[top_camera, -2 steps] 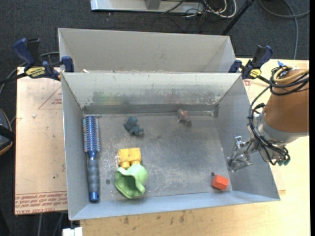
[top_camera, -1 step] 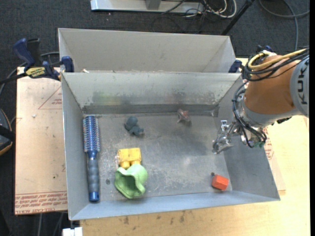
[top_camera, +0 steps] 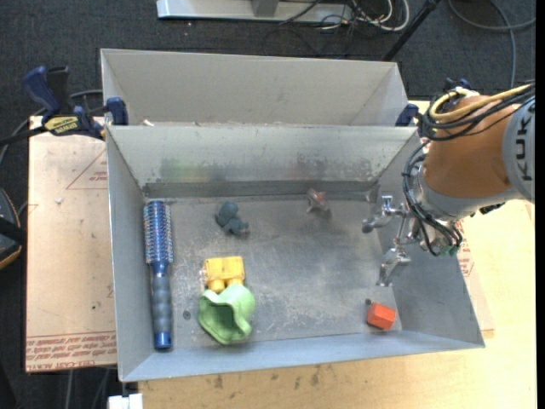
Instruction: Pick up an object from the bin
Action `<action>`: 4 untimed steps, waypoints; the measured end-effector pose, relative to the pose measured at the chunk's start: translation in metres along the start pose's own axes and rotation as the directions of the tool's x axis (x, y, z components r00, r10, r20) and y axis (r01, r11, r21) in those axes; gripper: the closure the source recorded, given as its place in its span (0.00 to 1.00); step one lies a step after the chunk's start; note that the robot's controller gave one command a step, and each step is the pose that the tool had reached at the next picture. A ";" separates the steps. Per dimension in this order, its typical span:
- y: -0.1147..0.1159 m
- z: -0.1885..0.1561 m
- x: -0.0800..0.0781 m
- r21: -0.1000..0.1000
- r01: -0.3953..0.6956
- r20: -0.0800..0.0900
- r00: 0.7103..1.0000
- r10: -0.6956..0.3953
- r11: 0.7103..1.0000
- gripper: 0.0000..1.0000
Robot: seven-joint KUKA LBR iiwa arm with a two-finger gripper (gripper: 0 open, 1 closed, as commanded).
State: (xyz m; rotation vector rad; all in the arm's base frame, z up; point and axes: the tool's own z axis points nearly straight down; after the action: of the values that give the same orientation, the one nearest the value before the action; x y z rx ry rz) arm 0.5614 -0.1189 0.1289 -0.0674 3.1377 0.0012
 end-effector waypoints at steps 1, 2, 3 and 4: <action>0.052 -0.025 0.078 -0.003 0.066 -0.008 0.998 -0.066 0.998 0.00; -0.007 0.057 0.059 -0.001 0.106 0.002 0.994 -0.106 0.994 0.00; -0.006 0.052 0.056 0.004 0.111 0.014 0.994 -0.111 0.994 1.00; -0.027 -0.137 0.043 0.006 0.396 0.006 0.918 -0.396 0.918 1.00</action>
Offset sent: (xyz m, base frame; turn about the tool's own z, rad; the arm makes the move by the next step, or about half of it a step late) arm -0.0777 0.0449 0.0248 -0.0609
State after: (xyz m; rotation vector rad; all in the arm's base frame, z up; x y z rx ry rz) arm 0.5190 -0.1478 0.2659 -0.6991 3.0519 -0.0075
